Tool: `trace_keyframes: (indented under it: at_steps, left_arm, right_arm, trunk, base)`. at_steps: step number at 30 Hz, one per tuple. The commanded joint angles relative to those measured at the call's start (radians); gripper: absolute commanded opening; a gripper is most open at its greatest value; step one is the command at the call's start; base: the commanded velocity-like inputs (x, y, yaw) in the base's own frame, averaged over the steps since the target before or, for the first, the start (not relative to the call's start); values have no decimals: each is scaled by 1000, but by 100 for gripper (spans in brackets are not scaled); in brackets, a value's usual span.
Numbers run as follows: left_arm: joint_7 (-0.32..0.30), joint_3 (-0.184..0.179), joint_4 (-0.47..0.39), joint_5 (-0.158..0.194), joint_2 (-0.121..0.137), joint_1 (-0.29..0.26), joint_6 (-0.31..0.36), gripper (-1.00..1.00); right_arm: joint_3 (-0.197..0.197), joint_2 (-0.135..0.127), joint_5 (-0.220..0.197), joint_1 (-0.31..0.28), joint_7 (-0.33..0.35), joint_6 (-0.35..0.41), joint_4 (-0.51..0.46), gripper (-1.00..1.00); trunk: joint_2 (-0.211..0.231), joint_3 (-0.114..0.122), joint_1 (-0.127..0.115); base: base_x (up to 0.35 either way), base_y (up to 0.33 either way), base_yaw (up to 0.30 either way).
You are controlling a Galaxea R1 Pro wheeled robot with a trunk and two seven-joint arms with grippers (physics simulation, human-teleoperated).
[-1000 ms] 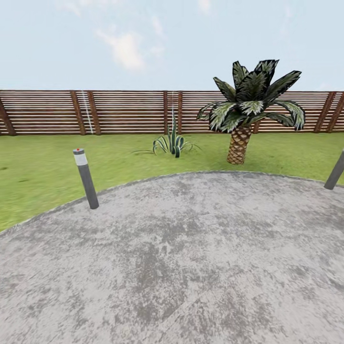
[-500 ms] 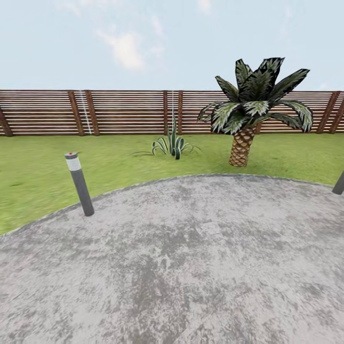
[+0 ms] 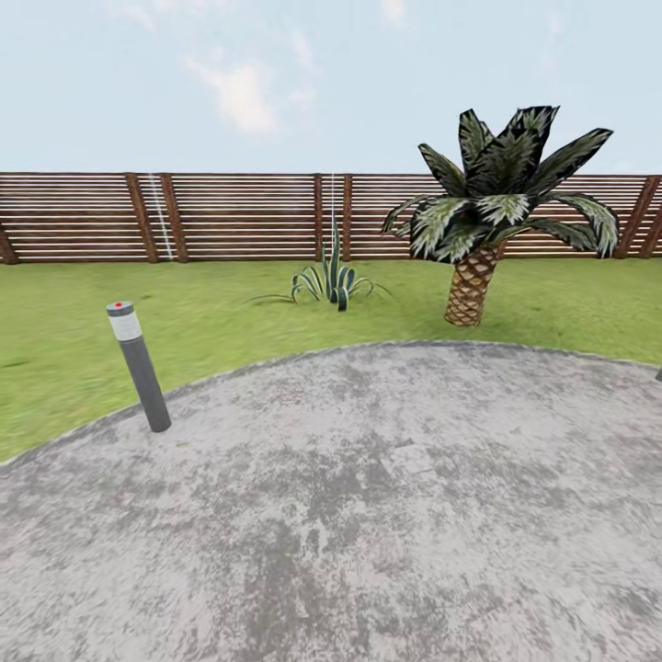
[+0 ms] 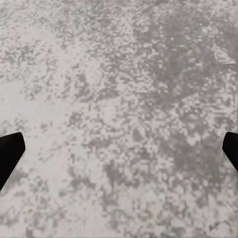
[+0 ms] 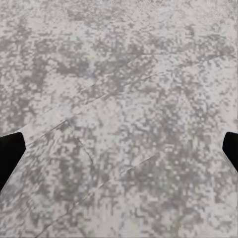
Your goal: Pick up the pesticide atomizer in the garden and spray insectifuge to fully cover both potted plants in the garden.
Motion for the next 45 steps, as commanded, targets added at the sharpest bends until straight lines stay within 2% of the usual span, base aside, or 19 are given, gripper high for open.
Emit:
trace_keyframes:
  at_steps: [1, 34, 45]
  left_arm:
    - [0, 1, 1, 1, 0, -1, -3, 100]
    - [0, 1, 1, 2, 0, -1, -3, 100]
    - [1, 1, 1, 1, 0, -1, -3, 100]
  right_arm:
    - [0, -1, 1, -1, 1, -3, 1, 100]
    - [3, 0, 1, -1, 3, -2, 2, 100]
    - [3, 0, 1, -1, 0, -2, 2, 100]
  trunk:
    - [0, -1, 0]
    - [0, -1, 0]
    - [0, -1, 0]
  base:
    - [337, 0, 0]
    - [337, 0, 2]
    - [337, 0, 236]
